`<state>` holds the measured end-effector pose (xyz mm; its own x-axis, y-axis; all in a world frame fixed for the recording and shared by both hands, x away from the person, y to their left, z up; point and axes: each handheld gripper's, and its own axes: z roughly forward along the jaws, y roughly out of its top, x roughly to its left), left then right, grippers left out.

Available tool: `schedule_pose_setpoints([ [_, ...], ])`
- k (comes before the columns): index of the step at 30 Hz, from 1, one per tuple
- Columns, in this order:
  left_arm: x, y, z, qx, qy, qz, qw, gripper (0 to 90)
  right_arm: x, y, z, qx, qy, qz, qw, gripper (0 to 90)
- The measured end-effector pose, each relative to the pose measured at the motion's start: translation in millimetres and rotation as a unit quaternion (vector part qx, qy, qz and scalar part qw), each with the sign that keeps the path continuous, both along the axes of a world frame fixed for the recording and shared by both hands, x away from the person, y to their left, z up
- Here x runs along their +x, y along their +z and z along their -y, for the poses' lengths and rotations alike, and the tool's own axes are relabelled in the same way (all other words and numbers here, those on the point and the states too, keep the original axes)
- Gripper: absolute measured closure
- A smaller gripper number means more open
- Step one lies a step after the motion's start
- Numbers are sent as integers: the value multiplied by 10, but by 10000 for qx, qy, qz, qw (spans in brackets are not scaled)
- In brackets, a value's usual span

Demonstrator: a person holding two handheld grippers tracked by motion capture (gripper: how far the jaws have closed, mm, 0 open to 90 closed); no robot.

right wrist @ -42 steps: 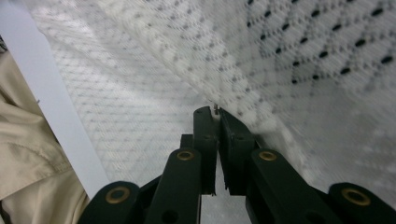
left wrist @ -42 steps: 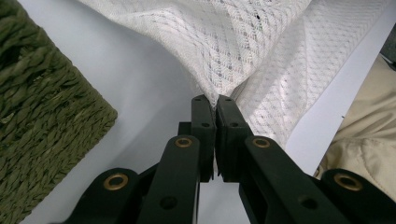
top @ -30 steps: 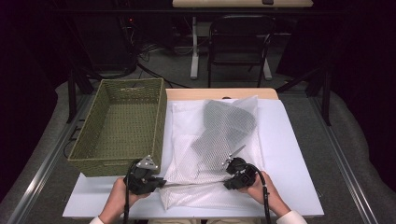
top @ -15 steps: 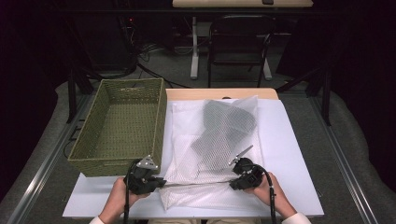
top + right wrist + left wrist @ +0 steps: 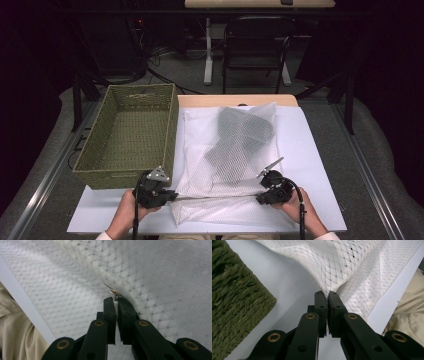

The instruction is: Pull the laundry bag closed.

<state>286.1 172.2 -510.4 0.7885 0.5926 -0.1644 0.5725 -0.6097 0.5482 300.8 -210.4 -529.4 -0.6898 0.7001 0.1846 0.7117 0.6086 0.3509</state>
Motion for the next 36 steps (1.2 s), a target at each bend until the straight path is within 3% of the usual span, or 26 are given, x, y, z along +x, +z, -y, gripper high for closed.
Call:
schedule_pose_setpoints([
  [12, 8, -4, -7, 39, -18, -11, 10000, 874, -63, -3, 225, -11, -226, -22, 9997, 858],
  [18, 13, -5, -12, 37, -9, -19, 10000, 875, -73, 0, 236, -22, -272, -33, 9996, 859],
  [19, 14, -6, -15, 13, 31, -25, 10000, 875, -105, 1, 324, -34, -386, -51, 9992, 859],
  [25, 26, -5, -32, 48, 32, -18, 10000, 875, -138, 19, 403, 3, -639, -123, 9979, 859],
  [36, 36, -12, -49, 31, 101, -41, 9999, 875, -200, -1, 599, -17, -760, -74, 9971, 859],
])
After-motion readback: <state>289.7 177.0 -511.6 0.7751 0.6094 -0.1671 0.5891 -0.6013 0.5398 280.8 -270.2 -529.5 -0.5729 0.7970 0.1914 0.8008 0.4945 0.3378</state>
